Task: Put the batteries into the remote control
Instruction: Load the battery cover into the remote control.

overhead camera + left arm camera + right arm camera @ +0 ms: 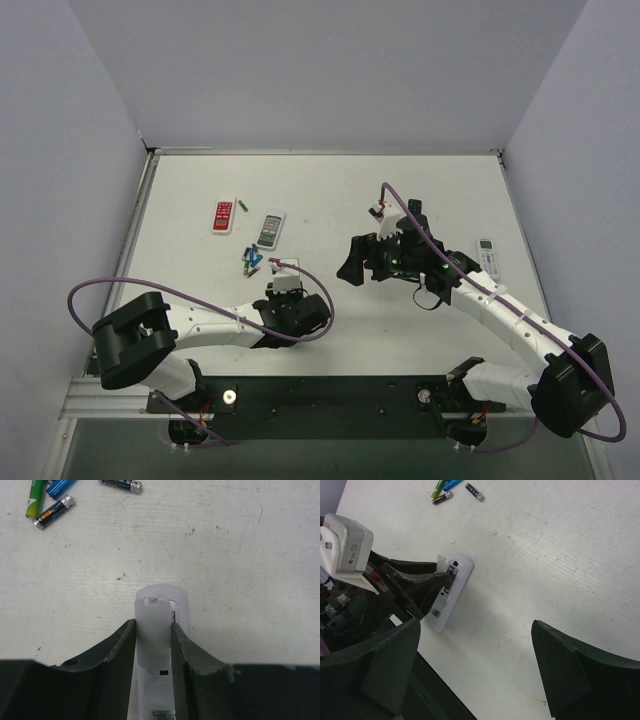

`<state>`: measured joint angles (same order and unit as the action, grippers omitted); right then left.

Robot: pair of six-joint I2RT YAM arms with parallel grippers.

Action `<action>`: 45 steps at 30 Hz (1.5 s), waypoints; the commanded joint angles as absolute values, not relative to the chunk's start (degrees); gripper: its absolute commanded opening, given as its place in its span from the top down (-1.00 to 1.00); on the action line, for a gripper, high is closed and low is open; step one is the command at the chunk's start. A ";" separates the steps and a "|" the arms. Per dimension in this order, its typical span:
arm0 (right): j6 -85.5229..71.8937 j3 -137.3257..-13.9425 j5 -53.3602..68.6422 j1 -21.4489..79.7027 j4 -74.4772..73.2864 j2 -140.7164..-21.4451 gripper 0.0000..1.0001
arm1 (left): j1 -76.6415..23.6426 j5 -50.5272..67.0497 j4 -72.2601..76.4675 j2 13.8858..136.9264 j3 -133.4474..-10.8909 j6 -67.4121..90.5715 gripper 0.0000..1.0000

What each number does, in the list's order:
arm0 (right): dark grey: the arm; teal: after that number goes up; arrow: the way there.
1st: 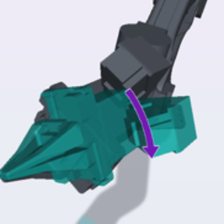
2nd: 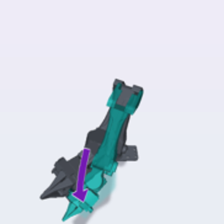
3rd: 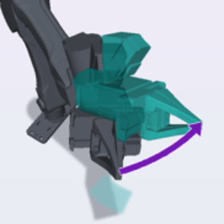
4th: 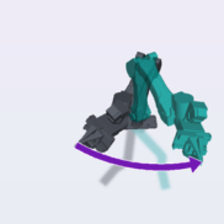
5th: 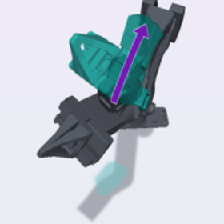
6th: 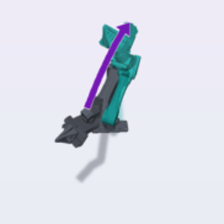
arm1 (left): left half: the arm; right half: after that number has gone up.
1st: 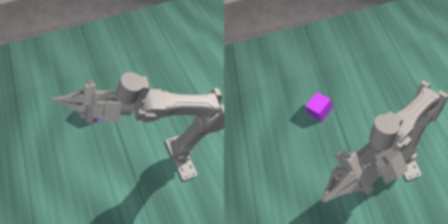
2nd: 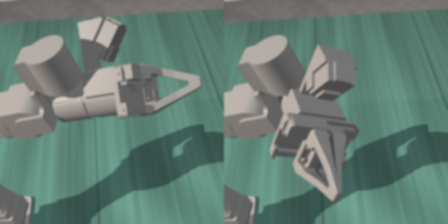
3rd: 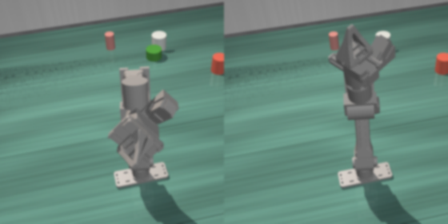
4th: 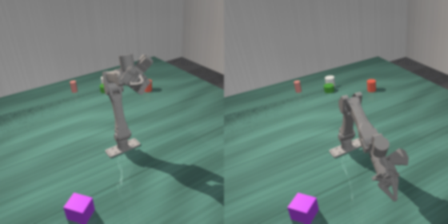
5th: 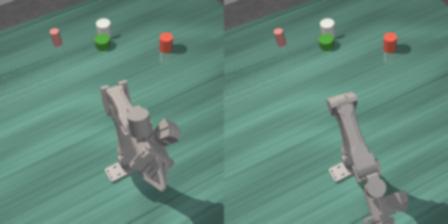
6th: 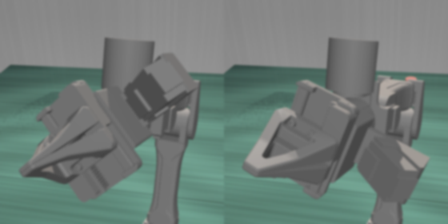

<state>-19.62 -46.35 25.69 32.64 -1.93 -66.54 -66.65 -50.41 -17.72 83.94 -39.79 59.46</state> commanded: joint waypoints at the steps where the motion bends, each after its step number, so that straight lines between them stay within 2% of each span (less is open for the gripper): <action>1: -19.60 -46.05 26.89 32.26 -0.44 -66.88 -0.74 | -66.88 -54.05 -16.08 85.08 -42.98 62.40 1.00; 31: -20.13 -45.26 28.04 31.55 1.41 -66.97 -0.74 | -67.94 -54.67 -27.42 89.12 -46.93 69.61 1.00; 45: -20.57 -44.74 28.56 31.29 2.11 -66.80 -0.74 | -68.55 -54.23 -24.96 90.26 -47.11 69.08 1.00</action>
